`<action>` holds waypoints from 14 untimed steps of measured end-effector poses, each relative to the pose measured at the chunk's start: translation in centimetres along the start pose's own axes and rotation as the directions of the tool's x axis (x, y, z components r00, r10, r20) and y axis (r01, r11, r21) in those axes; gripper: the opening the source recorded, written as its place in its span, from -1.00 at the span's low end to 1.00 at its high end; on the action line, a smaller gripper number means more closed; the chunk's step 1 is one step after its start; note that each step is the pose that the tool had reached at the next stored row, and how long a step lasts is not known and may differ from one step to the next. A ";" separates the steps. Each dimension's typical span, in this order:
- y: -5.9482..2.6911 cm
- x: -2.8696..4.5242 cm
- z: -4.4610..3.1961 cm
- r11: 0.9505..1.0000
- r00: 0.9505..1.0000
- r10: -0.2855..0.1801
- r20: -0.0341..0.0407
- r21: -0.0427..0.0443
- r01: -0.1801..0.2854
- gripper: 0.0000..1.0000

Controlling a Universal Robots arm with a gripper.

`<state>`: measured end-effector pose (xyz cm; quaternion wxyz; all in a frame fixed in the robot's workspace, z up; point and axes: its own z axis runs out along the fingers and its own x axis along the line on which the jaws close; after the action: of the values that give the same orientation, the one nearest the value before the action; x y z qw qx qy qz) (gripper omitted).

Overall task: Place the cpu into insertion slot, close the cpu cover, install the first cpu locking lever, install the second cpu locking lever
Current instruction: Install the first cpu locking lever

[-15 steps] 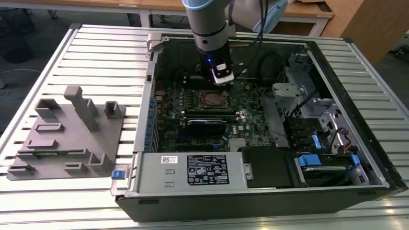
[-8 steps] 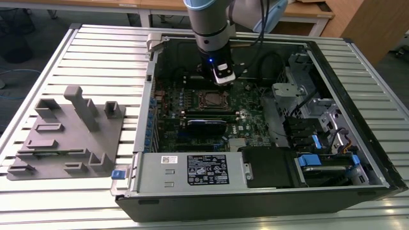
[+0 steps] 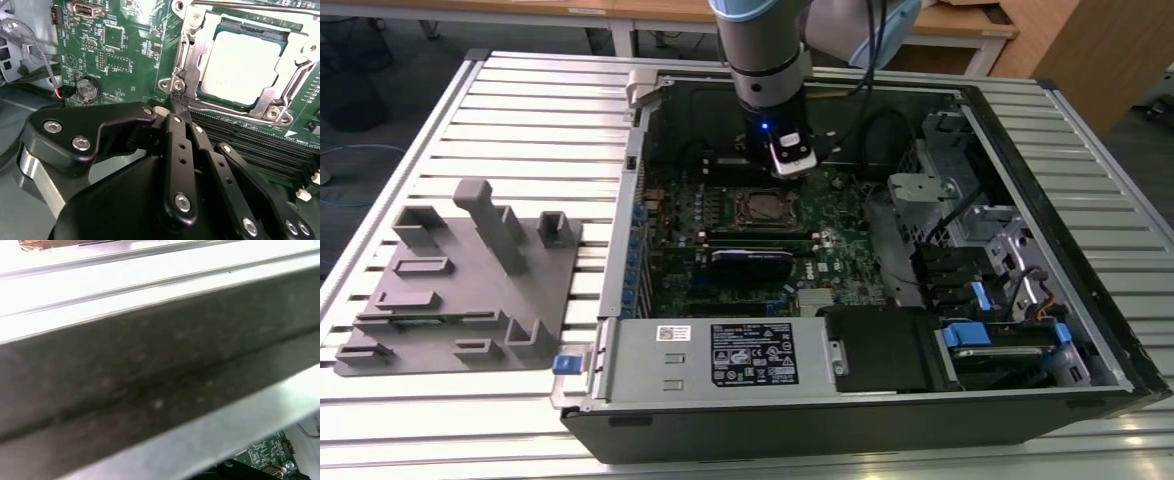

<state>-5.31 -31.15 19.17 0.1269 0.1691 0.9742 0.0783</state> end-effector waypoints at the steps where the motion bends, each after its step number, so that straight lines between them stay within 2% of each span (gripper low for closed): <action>1: 0.02 -0.04 0.02 1.000 1.000 0.000 0.000 0.001 0.000 -0.80; 14: 0.14 -0.16 0.15 1.000 1.000 -0.001 0.002 0.003 0.001 -0.80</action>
<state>-5.08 -31.05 19.09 0.1278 0.1689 0.9743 0.0767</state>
